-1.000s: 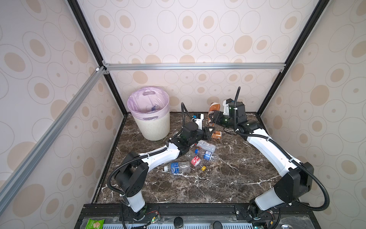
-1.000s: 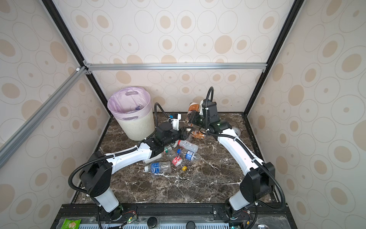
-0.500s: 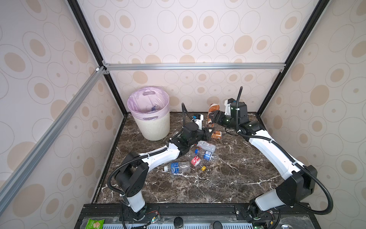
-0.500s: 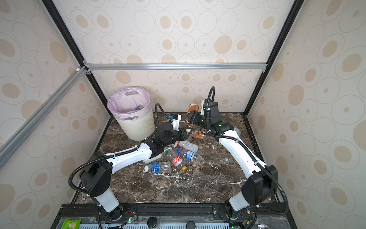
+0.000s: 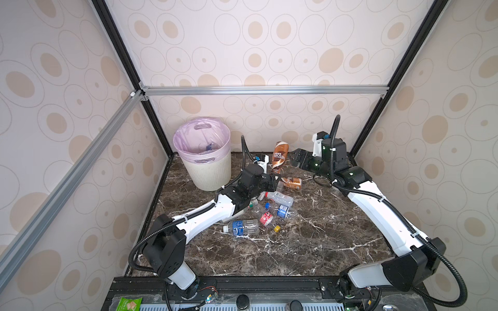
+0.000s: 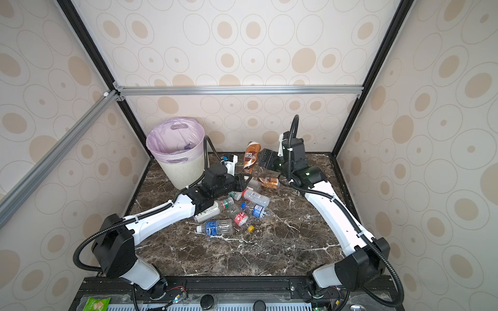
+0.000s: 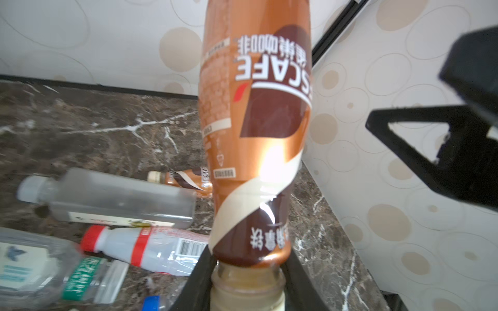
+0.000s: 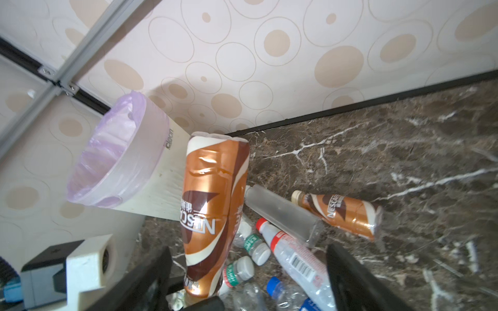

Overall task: Throw the plastic bottles in the bin
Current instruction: 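Carry the Nescafe bottle over the bin with the left gripper while the right releases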

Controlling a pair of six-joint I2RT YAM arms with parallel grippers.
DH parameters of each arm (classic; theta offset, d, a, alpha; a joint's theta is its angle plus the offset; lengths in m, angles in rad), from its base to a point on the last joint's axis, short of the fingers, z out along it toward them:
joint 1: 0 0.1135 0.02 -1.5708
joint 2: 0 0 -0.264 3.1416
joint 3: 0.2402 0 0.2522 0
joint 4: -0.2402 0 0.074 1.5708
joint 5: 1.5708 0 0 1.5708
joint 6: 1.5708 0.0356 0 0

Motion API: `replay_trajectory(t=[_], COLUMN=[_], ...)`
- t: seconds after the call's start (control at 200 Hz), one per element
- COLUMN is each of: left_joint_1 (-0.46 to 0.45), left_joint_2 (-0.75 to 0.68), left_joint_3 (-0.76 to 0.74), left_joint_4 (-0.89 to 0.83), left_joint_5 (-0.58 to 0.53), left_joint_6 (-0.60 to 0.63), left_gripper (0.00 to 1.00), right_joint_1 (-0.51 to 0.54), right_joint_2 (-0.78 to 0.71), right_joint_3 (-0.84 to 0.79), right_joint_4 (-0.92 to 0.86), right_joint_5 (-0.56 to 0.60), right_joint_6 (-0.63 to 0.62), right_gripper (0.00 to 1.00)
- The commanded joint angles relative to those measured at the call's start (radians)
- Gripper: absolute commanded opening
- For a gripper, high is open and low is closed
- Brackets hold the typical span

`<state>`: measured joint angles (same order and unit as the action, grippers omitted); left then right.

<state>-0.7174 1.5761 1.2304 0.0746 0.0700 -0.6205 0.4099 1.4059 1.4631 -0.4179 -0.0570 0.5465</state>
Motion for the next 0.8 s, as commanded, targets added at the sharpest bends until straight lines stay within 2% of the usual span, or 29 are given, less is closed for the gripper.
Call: replay_trajectory(t=[0.0,0.17,0.385,0.55,0.795], left_joint_1=[0.034,0.114,0.215,0.289,0.361], left_joint_2=[-0.042,-0.084,-0.124,-0.133,-0.093], left_joint_3=[0.105,0.188,0.328,0.456,0.729], left_joint_4=[-0.157,-0.278,-0.415,-0.487,-0.609], left_joint_5=[-0.071,-0.083,-0.124,-0.144,-0.192], left_joint_6=[0.11,0.162,0.237,0.283,0.351], left_gripper=[0.32,0.32,0.32,0.32,0.33], right_joint_1=[0.013,0.062,0.202,0.297,0.39], right_joint_2=[-0.005,-0.02,0.002,0.032,0.073], right_joint_3=[0.018,-0.006,0.027,0.108,0.253], right_joint_4=[-0.018,0.039,0.09,0.109,0.121], right_joint_5=[-0.021,-0.02,0.037,0.047,0.0], right_joint_6=[-0.037,-0.077,-0.186,-0.274,-0.383], right_gripper=[1.0,1.0,1.0,1.0,1.0])
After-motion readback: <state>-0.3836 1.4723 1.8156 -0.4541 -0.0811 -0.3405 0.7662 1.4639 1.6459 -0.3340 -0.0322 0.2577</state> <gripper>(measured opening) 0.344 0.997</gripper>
